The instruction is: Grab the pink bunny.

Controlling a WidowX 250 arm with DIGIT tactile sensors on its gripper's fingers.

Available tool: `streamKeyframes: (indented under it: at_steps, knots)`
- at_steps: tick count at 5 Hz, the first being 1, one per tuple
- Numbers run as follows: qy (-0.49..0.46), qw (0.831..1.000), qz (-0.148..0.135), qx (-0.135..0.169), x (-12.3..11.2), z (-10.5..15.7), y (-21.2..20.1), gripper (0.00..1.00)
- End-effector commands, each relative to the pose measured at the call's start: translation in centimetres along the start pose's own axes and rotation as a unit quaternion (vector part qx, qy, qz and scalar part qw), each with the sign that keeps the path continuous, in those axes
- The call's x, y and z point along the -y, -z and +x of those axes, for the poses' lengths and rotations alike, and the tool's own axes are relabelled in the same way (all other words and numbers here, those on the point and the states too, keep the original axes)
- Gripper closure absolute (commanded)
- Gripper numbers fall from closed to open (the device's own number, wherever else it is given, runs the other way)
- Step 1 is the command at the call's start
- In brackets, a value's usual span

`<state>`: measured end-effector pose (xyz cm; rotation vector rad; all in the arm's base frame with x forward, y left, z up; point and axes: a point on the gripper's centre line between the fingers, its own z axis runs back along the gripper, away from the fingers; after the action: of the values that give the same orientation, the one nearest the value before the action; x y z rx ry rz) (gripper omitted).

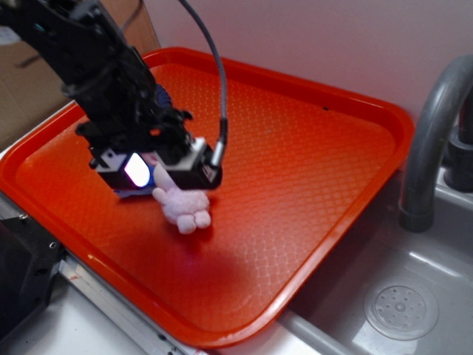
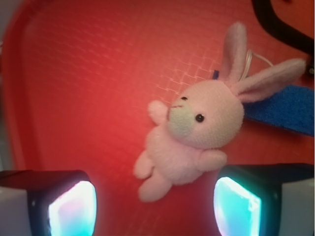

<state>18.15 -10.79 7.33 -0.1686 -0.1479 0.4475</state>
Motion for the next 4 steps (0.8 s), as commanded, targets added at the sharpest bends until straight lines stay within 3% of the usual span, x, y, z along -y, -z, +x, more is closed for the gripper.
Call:
streamKeyframes:
  at_steps: [1, 2, 4]
  knots:
    - [-0.028, 0.999, 0.02, 0.001, -1.0, 2.1, 1.4, 0.0]
    - [-0.023, 0.999, 0.048, 0.003, -1.2, 2.4, 2.9, 0.0]
    - [0.017, 0.997, 0.076, -0.008, -0.3, 2.8, 5.5, 0.0]
